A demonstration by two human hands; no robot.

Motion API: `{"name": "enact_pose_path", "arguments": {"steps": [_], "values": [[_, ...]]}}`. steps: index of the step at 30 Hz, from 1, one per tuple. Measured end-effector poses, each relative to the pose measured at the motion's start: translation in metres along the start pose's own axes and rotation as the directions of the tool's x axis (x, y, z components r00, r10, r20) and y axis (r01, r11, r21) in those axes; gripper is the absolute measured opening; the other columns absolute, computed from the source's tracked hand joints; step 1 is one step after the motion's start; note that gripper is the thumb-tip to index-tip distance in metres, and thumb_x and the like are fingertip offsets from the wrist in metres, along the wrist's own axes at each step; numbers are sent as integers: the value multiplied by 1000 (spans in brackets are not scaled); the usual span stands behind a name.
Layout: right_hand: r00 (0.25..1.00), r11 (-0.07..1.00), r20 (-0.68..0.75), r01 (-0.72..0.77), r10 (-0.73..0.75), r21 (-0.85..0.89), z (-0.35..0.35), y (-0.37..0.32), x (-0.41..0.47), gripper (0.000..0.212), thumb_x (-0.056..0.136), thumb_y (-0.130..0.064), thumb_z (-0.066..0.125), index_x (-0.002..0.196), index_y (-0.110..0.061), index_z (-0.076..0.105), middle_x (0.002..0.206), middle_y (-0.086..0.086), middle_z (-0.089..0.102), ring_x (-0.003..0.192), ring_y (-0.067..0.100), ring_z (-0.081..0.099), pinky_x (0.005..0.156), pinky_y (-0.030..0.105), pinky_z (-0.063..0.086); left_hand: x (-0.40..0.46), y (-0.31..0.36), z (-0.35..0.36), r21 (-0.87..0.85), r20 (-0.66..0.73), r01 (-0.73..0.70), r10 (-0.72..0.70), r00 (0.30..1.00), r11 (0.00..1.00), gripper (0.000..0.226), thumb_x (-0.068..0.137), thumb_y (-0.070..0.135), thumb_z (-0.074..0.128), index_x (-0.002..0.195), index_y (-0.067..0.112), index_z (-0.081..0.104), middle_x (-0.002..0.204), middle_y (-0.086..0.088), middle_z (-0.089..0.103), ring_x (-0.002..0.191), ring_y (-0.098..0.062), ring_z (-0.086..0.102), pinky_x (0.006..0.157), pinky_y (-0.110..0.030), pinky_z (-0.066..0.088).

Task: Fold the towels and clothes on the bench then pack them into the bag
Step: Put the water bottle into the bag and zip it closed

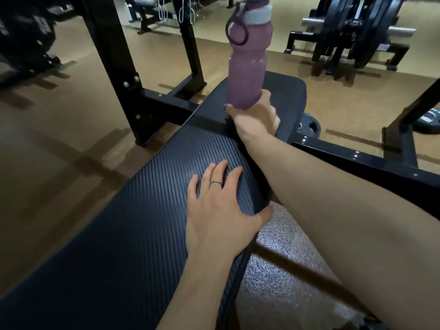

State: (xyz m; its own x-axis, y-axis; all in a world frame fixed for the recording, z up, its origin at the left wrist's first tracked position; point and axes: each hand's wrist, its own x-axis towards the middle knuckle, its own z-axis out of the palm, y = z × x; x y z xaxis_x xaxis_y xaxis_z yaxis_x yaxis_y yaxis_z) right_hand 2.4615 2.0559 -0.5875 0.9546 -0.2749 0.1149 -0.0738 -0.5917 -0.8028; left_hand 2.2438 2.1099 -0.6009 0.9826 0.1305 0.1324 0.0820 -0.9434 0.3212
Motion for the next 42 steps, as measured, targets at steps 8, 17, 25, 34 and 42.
{"name": "enact_pose_path", "arguments": {"steps": [8,17,25,34,42], "values": [[984,991,147,85,-100,106,-43,19,-46,69,62,-49,86,108,-26,40,102,-5,63,92,20,61,80,34,53,-1,2,-3,15,10,-12,11,1000,1000,96,75,86,46,155,34,32,166,7,22,155,-14,12,127,-46,7],[989,961,150,-58,17,270,-172,50,-224,62,57,-34,90,106,-27,53,97,-10,66,91,10,65,64,16,48,-90,19,-35,-726,144,221,-170,975,651,38,79,30,71,113,30,54,111,16,63,110,-9,62,97,-39,51],[973,956,221,-129,70,265,-298,92,-406,66,66,-29,89,115,-37,46,104,-20,63,96,-5,63,83,22,55,-201,113,-134,-907,123,8,248,961,421,82,69,26,90,137,24,46,122,13,61,107,9,63,85,-9,49],[922,997,378,-63,78,-50,-452,175,-526,62,66,-35,82,118,-19,52,104,-10,67,92,4,64,78,20,53,-359,211,-139,-892,119,-193,623,773,410,77,55,35,93,119,40,51,114,23,67,110,5,63,93,-15,50],[804,909,486,-153,343,-388,-584,276,-534,55,78,-20,76,128,-26,53,115,-5,60,98,16,61,88,34,52,-417,303,-114,-764,113,-510,861,495,394,78,60,56,88,125,56,43,125,25,58,120,-12,57,99,-38,52]]}}
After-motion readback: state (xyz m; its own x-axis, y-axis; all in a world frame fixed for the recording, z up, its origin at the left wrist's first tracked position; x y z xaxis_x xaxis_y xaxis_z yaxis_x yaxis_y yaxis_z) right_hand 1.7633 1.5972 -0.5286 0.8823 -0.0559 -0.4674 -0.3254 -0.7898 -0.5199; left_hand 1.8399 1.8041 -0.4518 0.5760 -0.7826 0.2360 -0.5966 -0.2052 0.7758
